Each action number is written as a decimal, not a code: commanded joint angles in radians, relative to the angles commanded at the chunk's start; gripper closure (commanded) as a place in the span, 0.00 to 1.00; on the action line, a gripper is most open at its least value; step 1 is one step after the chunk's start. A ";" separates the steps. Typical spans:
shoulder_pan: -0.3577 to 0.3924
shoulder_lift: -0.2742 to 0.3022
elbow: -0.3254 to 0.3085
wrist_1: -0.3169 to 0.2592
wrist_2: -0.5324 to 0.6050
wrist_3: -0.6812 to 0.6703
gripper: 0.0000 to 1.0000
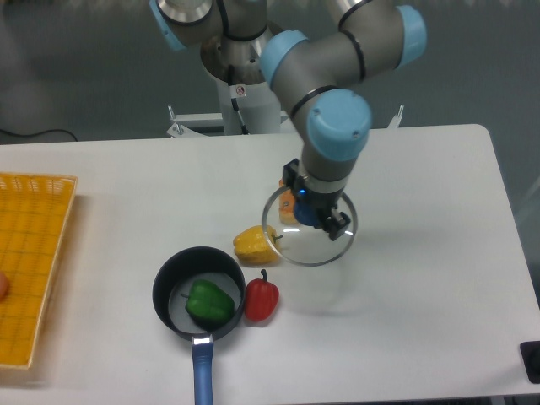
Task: Close the pot lid
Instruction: 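Carry the glass lid over to the dark saucepan, then lower the lid onto the saucepan rim, then adjust the lid position on the saucepan rim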
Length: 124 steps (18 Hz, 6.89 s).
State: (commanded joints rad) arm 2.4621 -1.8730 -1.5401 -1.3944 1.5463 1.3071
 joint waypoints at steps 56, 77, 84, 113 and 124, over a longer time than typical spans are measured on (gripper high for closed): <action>-0.302 -0.189 0.055 0.190 -0.029 -0.298 0.41; -0.275 -0.190 0.068 0.193 -0.031 -0.293 0.40; -0.270 -0.195 0.077 0.193 -0.031 -0.293 0.40; -0.281 -0.207 0.084 0.193 -0.029 -0.304 0.40; -0.292 -0.213 0.077 0.193 -0.029 -0.305 0.40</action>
State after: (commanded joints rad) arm 2.1706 -2.0862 -1.4634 -1.2011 1.5171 1.0017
